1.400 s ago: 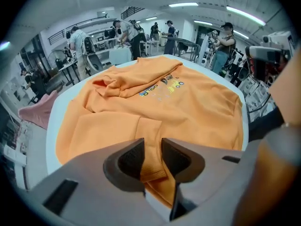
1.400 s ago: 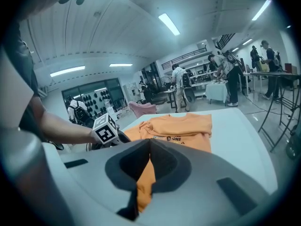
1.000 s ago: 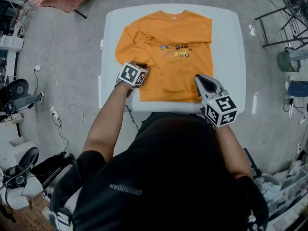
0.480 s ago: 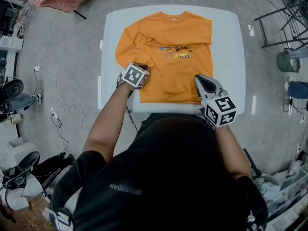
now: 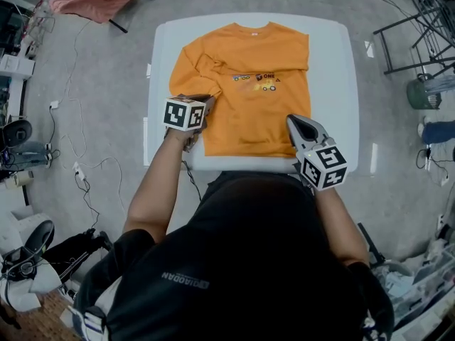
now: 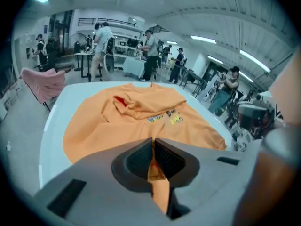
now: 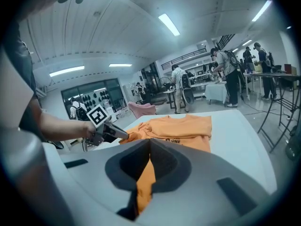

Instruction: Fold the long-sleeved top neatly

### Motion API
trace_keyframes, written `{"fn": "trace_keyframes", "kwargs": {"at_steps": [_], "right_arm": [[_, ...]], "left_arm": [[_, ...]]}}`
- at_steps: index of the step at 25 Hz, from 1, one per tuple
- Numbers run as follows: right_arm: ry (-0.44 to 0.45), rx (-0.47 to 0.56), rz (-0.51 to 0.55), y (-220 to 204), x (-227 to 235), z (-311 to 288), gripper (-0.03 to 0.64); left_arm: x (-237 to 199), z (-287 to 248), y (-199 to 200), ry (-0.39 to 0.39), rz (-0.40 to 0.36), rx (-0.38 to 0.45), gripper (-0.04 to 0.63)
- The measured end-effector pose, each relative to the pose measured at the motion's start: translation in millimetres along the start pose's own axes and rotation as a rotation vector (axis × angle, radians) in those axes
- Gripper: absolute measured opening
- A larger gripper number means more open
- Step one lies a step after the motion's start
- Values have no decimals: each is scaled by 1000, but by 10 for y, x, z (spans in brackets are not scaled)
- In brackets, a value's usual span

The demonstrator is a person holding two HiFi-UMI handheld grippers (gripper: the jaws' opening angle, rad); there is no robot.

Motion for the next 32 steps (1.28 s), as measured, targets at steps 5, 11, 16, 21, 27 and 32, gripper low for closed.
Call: {"fn": "trace_keyframes", "kwargs": {"at_steps": [5,11,16,21,27,32], "right_arm": [[3,26,-4,74,40,59,5],[12,39,-1,123,79,90,6],[30,41,9,144,59,92,5],[44,50,15,185,69,110,5],[43,63,8,201,113,162,5],[37,72,0,196,192,222,5]], "left_arm": [[-108,521,384,47,125,190,20],[-279,1153,883,80,210,394,20],[-291,1631,1467,102,191,547,20],[-267,2015,2085,114,179,688,20],[54,1993,2571,85,109,704,20],[397,1484,2744,40,103,645,20]]}}
Point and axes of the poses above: the fingertips, and each gripper's own axes: z backward along the fingers, x to its right, y out of its top, the point moved 1 cm from there along z, backward along the fingers, and after that the axes turned 6 degrees about -z, right-handed, at the moved point
